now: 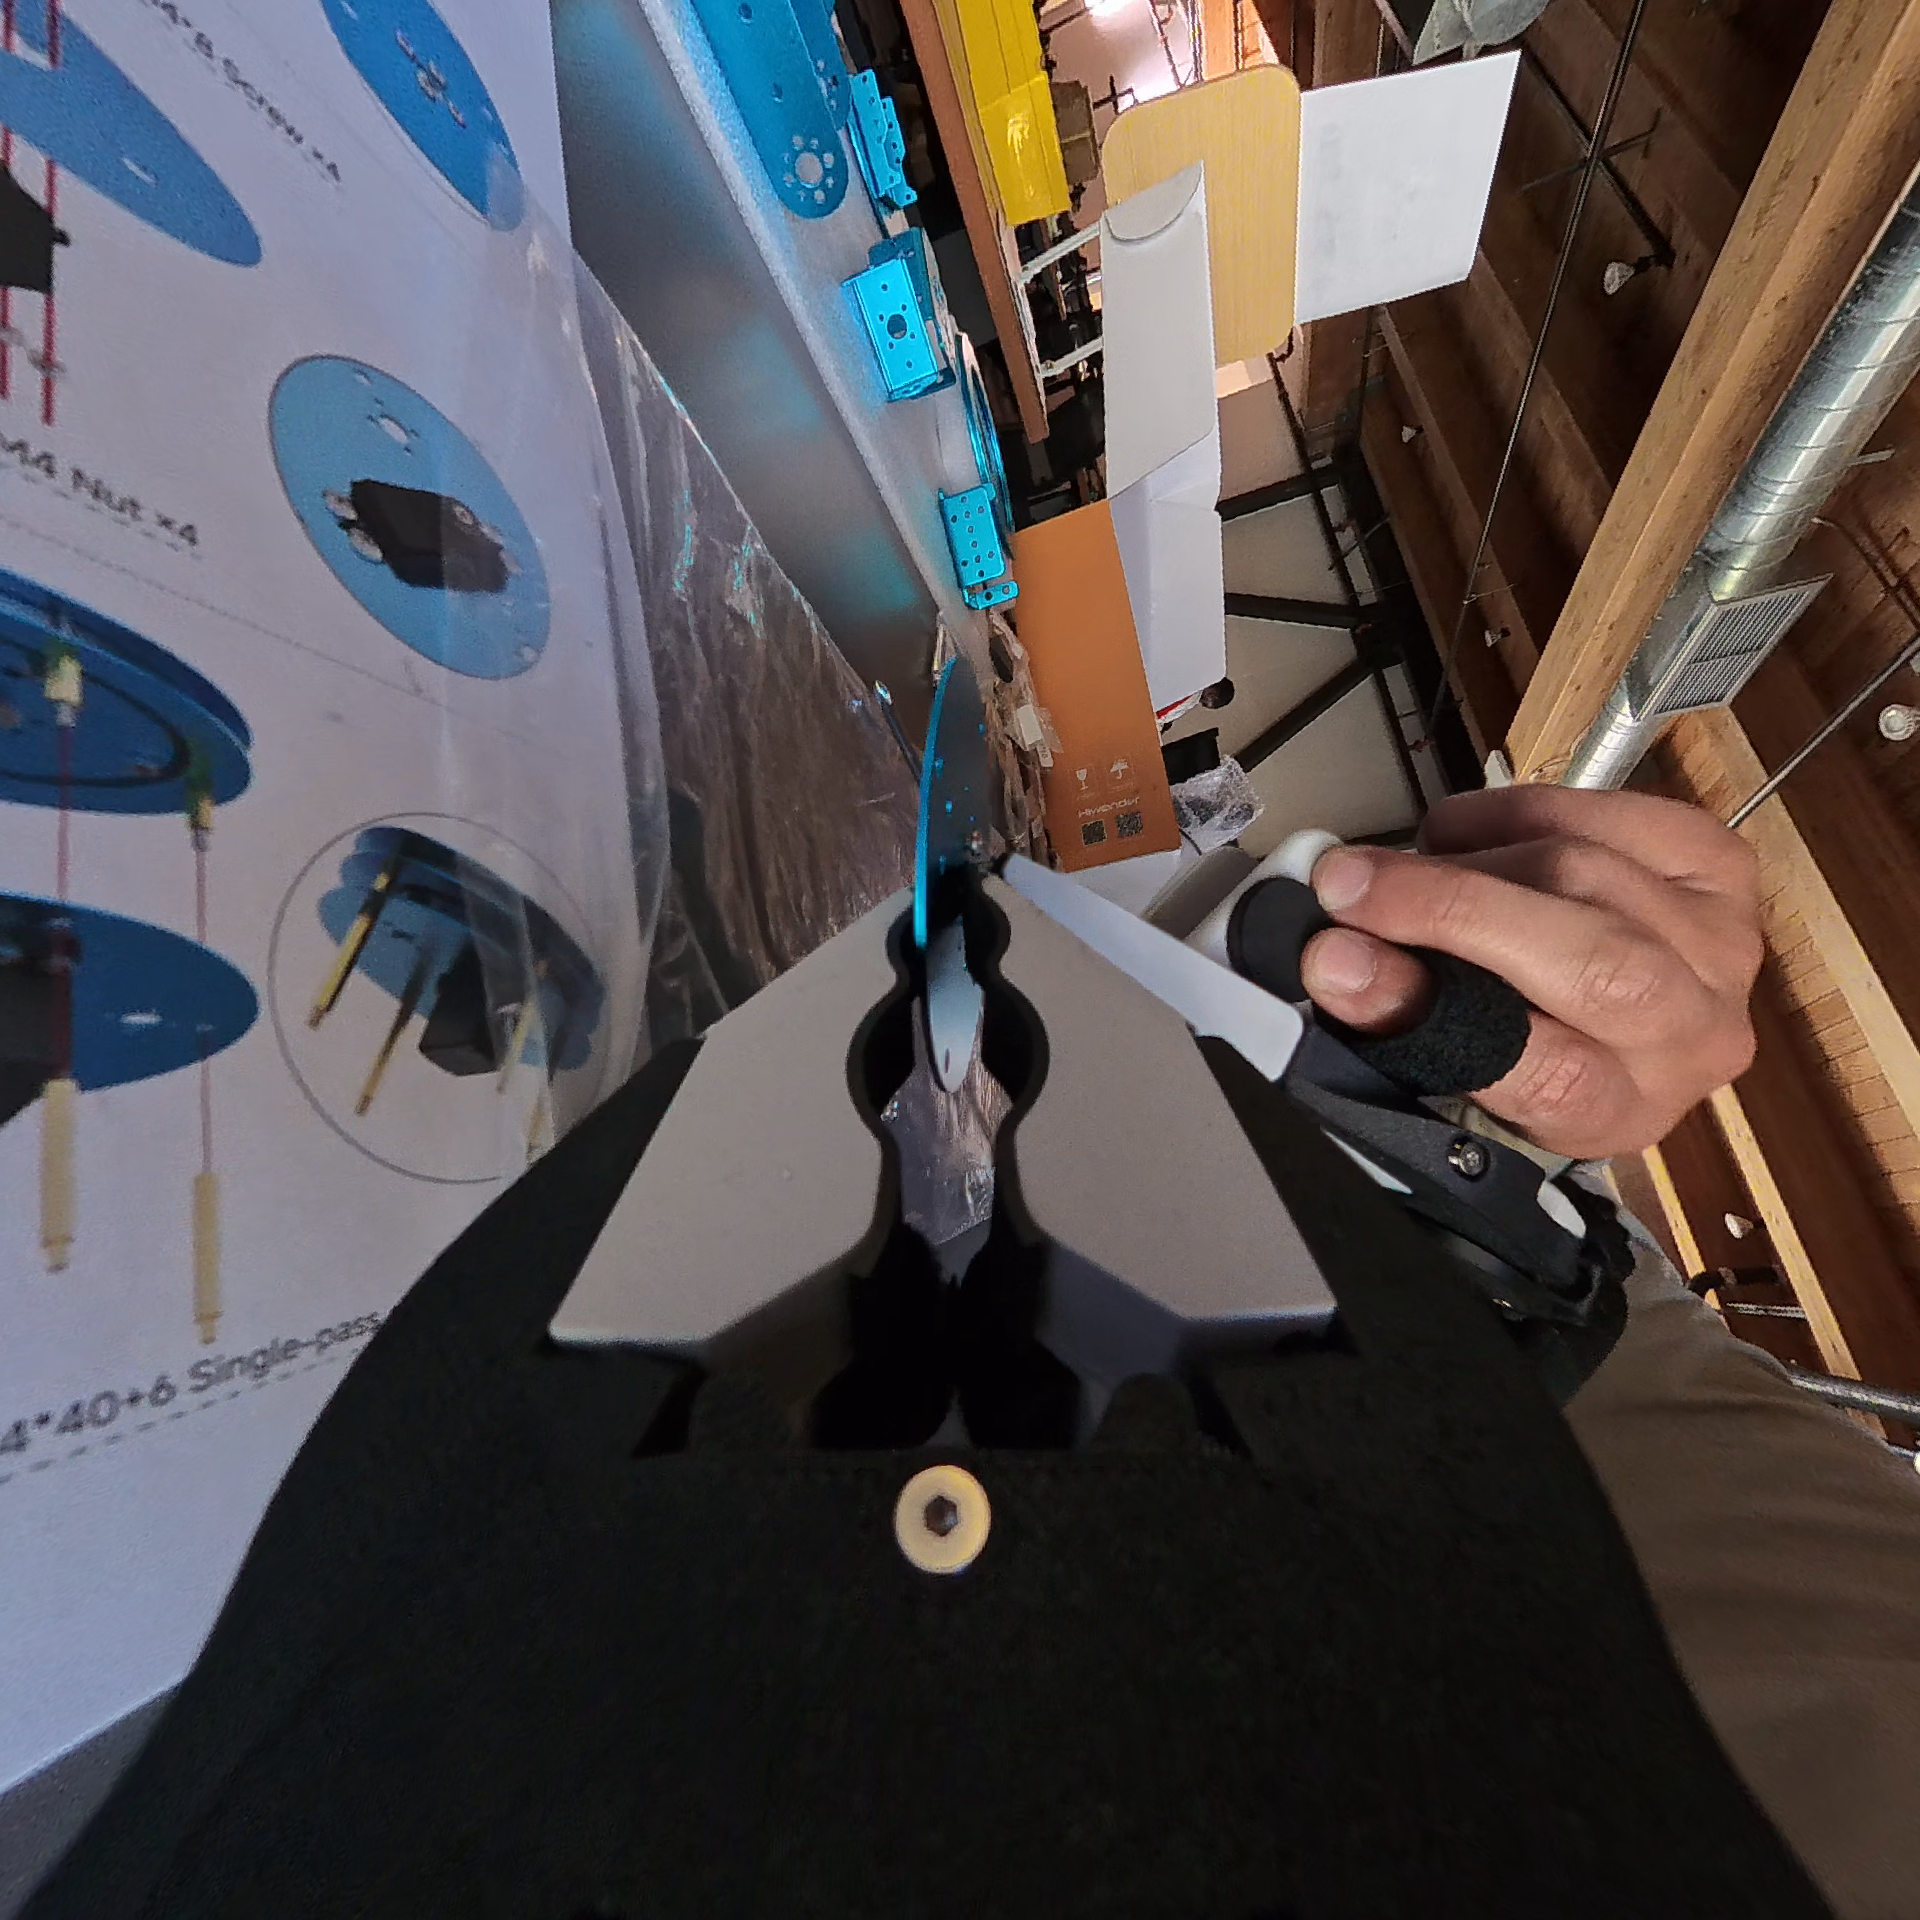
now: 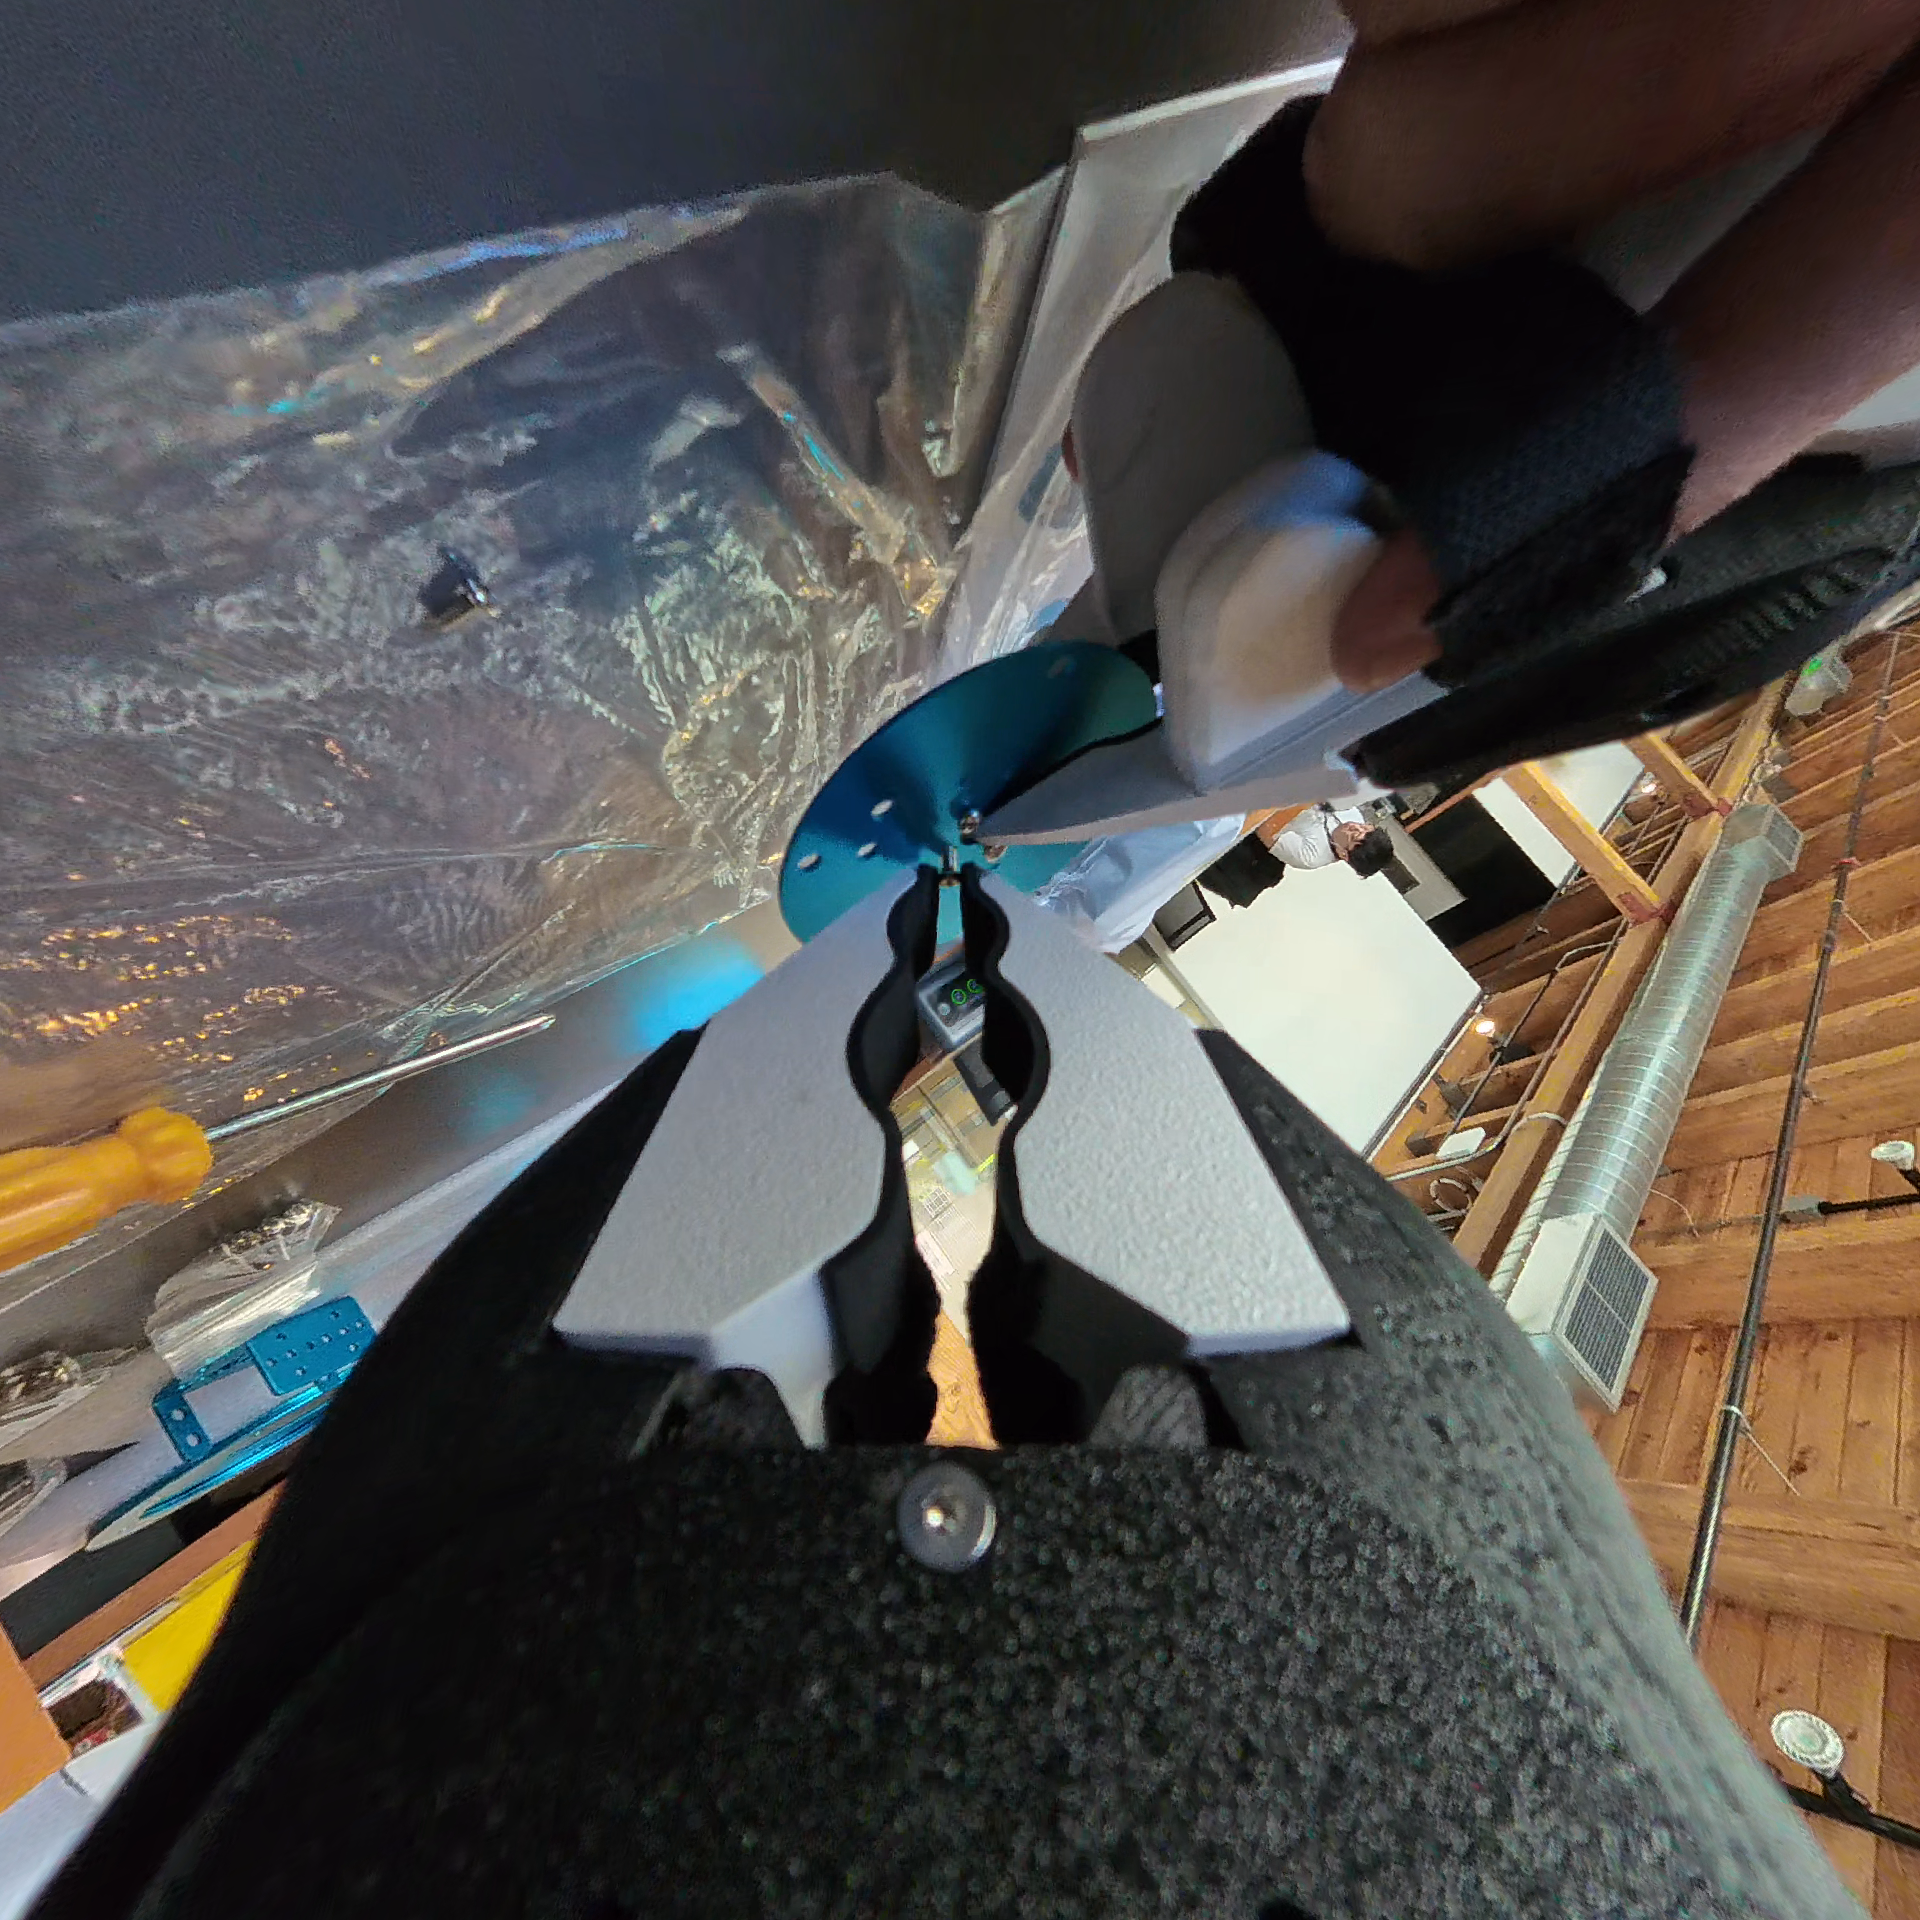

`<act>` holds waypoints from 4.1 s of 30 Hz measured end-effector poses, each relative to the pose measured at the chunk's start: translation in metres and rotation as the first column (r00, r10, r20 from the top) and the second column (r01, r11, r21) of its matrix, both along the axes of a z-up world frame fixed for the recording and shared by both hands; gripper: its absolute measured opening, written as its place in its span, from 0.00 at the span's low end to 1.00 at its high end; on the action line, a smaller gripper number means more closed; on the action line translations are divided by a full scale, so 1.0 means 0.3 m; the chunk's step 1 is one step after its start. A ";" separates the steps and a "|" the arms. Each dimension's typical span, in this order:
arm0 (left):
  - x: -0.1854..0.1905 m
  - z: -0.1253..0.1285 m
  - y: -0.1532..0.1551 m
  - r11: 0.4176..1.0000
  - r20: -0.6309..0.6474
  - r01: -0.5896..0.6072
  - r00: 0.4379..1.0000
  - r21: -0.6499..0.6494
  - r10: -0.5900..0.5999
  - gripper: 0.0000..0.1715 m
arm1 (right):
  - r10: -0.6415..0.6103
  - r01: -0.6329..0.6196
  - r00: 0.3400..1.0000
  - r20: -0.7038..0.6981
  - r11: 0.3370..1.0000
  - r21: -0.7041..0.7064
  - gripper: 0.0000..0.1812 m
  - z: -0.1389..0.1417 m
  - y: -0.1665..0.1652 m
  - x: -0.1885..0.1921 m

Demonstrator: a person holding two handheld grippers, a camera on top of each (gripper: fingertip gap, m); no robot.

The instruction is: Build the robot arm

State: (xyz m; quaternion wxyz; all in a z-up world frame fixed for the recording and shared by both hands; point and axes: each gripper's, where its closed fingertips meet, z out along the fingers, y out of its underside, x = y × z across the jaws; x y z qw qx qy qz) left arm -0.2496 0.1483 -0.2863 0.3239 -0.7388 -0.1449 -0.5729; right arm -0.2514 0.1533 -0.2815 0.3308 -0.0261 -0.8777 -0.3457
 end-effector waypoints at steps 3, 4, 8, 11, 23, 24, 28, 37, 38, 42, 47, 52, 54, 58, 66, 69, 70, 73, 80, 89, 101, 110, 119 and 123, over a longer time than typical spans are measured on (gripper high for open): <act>0.001 0.000 -0.001 1.000 -0.008 0.000 1.000 0.005 0.000 0.03 | 0.004 -0.004 1.000 0.011 1.000 0.019 0.02 -0.001 0.000 -0.002; 0.001 0.001 -0.002 1.000 -0.009 0.001 1.000 0.006 -0.001 0.03 | 0.004 -0.005 1.000 0.016 1.000 0.017 0.02 -0.002 -0.003 -0.001; 0.005 0.003 -0.005 1.000 -0.016 0.005 1.000 0.015 -0.005 0.03 | -0.003 0.003 0.999 0.032 1.000 0.006 0.02 0.000 -0.006 0.002; 0.009 0.004 -0.006 1.000 -0.014 0.011 1.000 0.017 -0.011 0.03 | -0.032 0.034 0.999 0.034 0.998 -0.050 0.02 0.000 -0.006 0.007; 0.013 0.006 -0.011 0.999 -0.035 0.017 0.999 0.033 -0.016 0.03 | -0.170 0.182 0.983 0.068 0.951 -0.250 0.02 -0.006 -0.008 0.015; 0.013 0.007 -0.011 0.999 -0.035 0.017 0.999 0.034 -0.015 0.03 | -0.182 0.195 0.981 0.073 0.945 -0.263 0.02 -0.005 -0.007 0.016; 0.013 0.007 -0.011 0.999 -0.032 0.017 0.999 0.033 -0.016 0.03 | -0.200 0.216 0.976 0.084 0.936 -0.278 0.04 -0.004 -0.004 0.016; 0.012 0.007 -0.009 0.999 -0.032 0.017 0.999 0.032 -0.016 0.03 | -0.210 0.228 0.973 0.094 0.929 -0.291 0.02 -0.009 -0.006 0.015; 0.012 0.007 -0.009 0.999 -0.036 0.018 0.999 0.035 -0.017 0.03 | -0.216 0.235 0.972 0.096 0.924 -0.303 0.02 -0.010 -0.006 0.016; 0.011 0.011 -0.009 0.999 -0.040 0.012 0.999 0.047 -0.010 0.03 | -0.263 0.281 0.959 0.102 0.869 -0.406 0.02 -0.009 -0.007 0.018; 0.003 0.022 -0.012 0.998 -0.029 0.009 1.000 0.066 -0.007 0.03 | -0.320 0.326 0.941 0.114 0.758 -0.565 0.02 -0.002 -0.006 0.016; -0.001 0.017 -0.010 0.991 -0.167 -0.019 0.985 0.130 0.041 0.03 | -0.439 0.460 0.876 0.199 0.635 -0.621 0.02 -0.017 0.009 0.032; -0.009 0.020 -0.007 0.985 -0.227 -0.026 0.972 0.170 0.065 0.03 | -0.500 0.512 0.834 0.233 0.543 -0.666 0.02 -0.018 0.007 0.032; -0.064 0.036 0.005 0.964 -0.325 -0.051 0.936 0.263 0.138 0.03 | -0.608 0.592 0.686 0.398 0.150 -0.792 0.02 -0.027 -0.022 0.049; -0.145 0.066 0.001 0.906 -0.484 0.043 0.855 0.420 0.184 0.03 | -0.551 0.563 0.364 0.751 -0.513 -0.649 0.02 -0.151 -0.006 0.225; -0.140 0.099 -0.006 0.874 -0.466 0.049 0.860 0.484 0.210 0.03 | -0.598 0.560 0.484 0.639 -0.350 -0.751 0.02 -0.165 -0.050 0.236; -0.140 0.107 -0.007 0.865 -0.460 0.045 0.860 0.499 0.220 0.03 | -0.621 0.542 0.517 0.589 -0.295 -0.787 0.02 -0.170 -0.056 0.234; -0.121 0.123 -0.015 0.851 -0.429 0.062 0.881 0.521 0.199 0.03 | -0.682 0.491 0.569 0.460 -0.167 -0.855 0.02 -0.188 -0.053 0.230; -0.109 0.137 -0.030 0.834 -0.409 0.081 0.895 0.546 0.180 0.03 | -0.731 0.249 0.650 0.206 -0.051 -0.967 0.06 -0.182 -0.048 0.209; -0.108 0.139 -0.032 0.836 -0.387 0.082 0.908 0.542 0.162 0.03 | -0.789 0.114 0.572 0.222 -0.192 -0.975 0.07 -0.165 -0.037 0.235; -0.111 0.146 -0.038 0.834 -0.358 0.076 0.921 0.547 0.151 0.03 | -0.919 0.161 0.387 0.077 -0.015 -0.987 0.07 -0.153 -0.093 0.200; -0.111 0.148 -0.041 0.835 -0.341 0.079 0.931 0.545 0.134 0.03 | -0.804 0.286 0.590 0.078 0.117 -0.951 0.03 -0.126 -0.181 0.183; -0.113 0.146 -0.036 0.839 -0.346 0.076 0.928 0.539 0.138 0.03 | -0.673 0.581 0.651 0.351 0.145 -0.801 0.07 -0.125 -0.155 0.147; -0.129 0.136 -0.026 0.853 -0.349 0.056 0.925 0.519 0.151 0.03 | -0.646 0.692 0.605 0.466 0.136 -0.709 0.07 -0.145 -0.164 0.170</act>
